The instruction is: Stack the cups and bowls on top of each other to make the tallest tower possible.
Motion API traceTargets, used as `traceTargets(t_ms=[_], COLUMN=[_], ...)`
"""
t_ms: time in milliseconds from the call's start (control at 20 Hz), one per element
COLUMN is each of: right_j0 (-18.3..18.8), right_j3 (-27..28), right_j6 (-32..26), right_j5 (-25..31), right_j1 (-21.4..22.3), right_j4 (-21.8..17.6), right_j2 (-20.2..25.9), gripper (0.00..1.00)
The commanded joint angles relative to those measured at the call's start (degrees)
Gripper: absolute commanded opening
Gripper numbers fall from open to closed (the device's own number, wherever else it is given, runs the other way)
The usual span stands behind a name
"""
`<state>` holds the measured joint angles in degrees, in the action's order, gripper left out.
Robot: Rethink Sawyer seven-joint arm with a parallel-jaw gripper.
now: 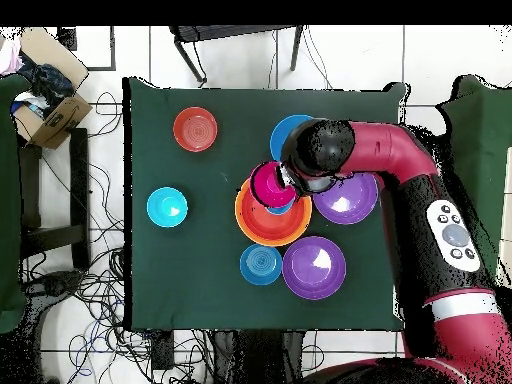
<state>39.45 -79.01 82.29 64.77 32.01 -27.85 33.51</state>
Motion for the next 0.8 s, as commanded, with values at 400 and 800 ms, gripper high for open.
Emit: traceTargets(t_ms=[400,800], right_j0=[0.54,0.8], right_j3=[1.56,0.91], right_j6=[-14.03,-13.55], right_j5=[-6.63,-5.31], right_j1=[-6.01,-5.53], right_j4=[-7.0,-6.45], right_j2=[2.51,2.64], gripper=[0.0,0.0])
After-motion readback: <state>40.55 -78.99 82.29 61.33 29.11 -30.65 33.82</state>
